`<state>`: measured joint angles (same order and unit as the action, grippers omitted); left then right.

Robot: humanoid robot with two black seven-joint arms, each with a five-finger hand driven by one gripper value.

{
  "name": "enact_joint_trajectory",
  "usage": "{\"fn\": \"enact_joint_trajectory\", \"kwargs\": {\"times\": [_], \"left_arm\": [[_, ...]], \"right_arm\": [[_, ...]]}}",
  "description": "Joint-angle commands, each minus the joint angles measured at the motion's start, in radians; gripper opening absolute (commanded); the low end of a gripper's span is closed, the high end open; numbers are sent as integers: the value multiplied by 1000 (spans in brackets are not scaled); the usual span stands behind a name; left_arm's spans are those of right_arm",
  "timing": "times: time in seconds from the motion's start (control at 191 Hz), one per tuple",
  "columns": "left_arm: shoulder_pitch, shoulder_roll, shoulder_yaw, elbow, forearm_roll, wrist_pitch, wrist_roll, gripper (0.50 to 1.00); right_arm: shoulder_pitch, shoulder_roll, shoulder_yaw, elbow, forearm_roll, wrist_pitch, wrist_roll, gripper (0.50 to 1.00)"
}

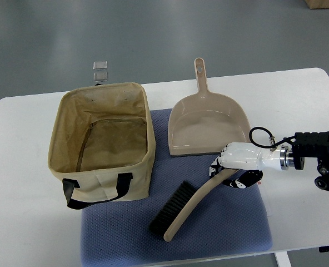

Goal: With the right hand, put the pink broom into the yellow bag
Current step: 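Close the right hand around the brush handle near its end, then lift the brush with the right hand up over the fabric bag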

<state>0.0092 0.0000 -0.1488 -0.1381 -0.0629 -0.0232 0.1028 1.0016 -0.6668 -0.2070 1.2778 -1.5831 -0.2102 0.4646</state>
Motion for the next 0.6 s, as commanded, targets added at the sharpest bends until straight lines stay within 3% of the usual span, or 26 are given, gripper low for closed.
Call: {"fn": "enact_joint_trajectory", "kwargs": {"times": [0.0,0.408,0.596], "left_arm": [[0,0,0,0,0,0,0,1000],[0,0,0,0,0,0,0,1000],[0,0,0,0,0,0,0,1000]], "right_arm": [[3,-16,1,0,2,-6,22,500],[40,-129,106,0,58,2,108,500],[43,-204,205,0,124,75,134,500]]}}
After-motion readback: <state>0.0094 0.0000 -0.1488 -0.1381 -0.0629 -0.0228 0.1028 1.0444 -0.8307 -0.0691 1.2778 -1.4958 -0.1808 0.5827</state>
